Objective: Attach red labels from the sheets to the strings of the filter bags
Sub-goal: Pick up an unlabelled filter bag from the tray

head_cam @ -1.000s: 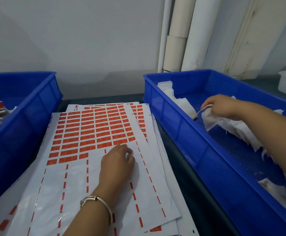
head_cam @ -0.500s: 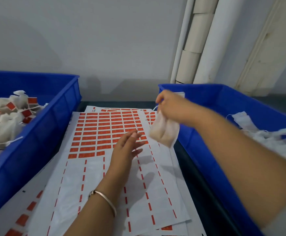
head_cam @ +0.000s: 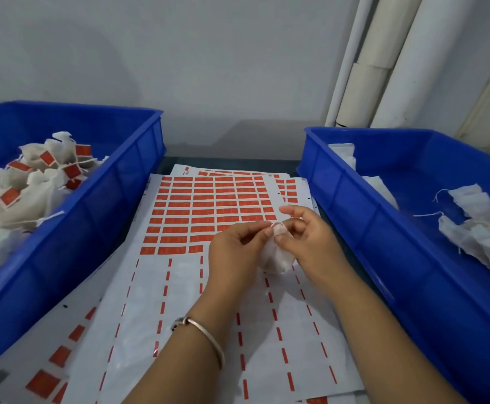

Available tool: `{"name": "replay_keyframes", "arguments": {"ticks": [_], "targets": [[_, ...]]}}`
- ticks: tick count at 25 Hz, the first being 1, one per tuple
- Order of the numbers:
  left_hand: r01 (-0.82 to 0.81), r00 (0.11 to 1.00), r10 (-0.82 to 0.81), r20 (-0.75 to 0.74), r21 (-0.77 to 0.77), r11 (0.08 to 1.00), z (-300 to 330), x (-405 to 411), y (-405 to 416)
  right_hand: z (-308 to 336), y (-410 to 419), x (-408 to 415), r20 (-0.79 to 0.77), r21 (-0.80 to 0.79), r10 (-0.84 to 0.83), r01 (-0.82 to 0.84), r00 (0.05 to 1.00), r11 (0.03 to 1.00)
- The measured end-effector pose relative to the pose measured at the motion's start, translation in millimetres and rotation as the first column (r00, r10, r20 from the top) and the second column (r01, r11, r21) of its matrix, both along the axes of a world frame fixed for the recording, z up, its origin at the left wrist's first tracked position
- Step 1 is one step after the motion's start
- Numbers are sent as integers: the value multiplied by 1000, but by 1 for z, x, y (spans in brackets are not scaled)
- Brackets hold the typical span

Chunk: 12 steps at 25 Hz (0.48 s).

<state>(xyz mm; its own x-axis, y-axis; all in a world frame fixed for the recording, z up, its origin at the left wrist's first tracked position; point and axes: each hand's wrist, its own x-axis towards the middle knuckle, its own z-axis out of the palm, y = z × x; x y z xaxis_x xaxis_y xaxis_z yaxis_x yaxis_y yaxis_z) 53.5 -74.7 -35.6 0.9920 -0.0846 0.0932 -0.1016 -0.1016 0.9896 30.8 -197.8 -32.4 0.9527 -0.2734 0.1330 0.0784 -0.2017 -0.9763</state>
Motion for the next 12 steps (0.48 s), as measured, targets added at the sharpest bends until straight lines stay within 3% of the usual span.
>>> {"name": "replay_keyframes", "arguments": {"ticks": [2,4,7,8,12], "targets": [[-73,997,73,-3,-2,997,-1,2,1,-7,-2,-2,-25,165,-20,24,999,986],[-141,990,140,22,75,987,-1,4,2,-11,-3,-2,-51,198,-31,41,998,979],[-235,942,79,326,472,850,-7,6,6,-10,-4,-6,-60,45,25,-22,998,999],[-275,914,41,404,542,794,-8,7,8,-10,-5,-7,-65,-33,37,-39,997,999],[-394,871,113,478,541,743,-7,11,12,-10,-9,-7,-74,-205,34,-49,997,978]]}}
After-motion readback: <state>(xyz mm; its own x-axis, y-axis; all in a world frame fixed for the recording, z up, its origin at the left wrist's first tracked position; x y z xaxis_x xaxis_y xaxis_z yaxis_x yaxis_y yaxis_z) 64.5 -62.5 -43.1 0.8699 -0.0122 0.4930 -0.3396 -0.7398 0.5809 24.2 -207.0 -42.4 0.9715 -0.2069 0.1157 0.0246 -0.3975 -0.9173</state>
